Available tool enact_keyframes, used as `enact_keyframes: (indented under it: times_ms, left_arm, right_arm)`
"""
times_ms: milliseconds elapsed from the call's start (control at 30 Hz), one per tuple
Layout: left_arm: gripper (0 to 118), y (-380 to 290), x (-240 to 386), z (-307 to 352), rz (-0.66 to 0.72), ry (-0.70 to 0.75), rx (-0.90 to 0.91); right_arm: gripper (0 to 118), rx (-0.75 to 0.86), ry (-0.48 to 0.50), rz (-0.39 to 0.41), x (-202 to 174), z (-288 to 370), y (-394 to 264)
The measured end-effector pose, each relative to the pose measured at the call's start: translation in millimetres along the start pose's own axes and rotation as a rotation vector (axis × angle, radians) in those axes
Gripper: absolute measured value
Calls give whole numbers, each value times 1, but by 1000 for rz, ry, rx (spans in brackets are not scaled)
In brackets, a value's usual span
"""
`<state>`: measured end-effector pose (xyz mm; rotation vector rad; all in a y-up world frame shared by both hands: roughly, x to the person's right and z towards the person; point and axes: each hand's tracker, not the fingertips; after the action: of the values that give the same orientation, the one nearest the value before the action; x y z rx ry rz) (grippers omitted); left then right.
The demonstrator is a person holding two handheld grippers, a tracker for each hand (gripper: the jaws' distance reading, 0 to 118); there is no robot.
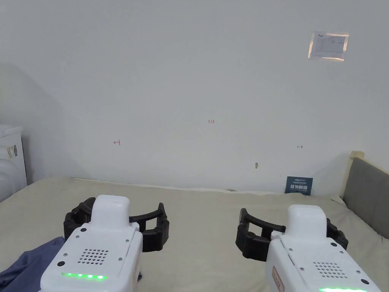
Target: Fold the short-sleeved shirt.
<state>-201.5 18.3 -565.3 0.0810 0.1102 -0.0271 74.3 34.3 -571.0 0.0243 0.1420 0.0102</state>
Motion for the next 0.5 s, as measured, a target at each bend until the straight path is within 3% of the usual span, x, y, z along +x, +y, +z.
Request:
enact_keyframes:
  times_ms: [67,100,133,167,200,233,300,500]
  left_arm:
    - [116,2,1,1,-7,-9,-8]
    - [106,2,3,3,-23,-2,-1]
    - [67,2,4,4,-41,5,7]
    - [15,2,5,5,-54,11,8]
    - [0,0,5,2,-50,17,7]
    - [0,-1,4,3,-53,14,29]
    - [0,-1,1,4,-40,-37,-1]
    - [0,3,-3,8,-54,7,15]
  right_arm:
    - [118,-4,1,-10,0,0,-2]
    - [118,-8,-2,-15,-1,0,-2]
    - [109,-7,-1,-16,-1,0,-3]
    - [84,0,-4,-15,-2,1,-4]
    - [44,18,-16,-4,-3,2,-4]
    - [0,26,-79,21,-2,1,-4]
    - [0,61,-49,14,-1,4,-6]
    - [0,65,-24,-7,0,7,-2]
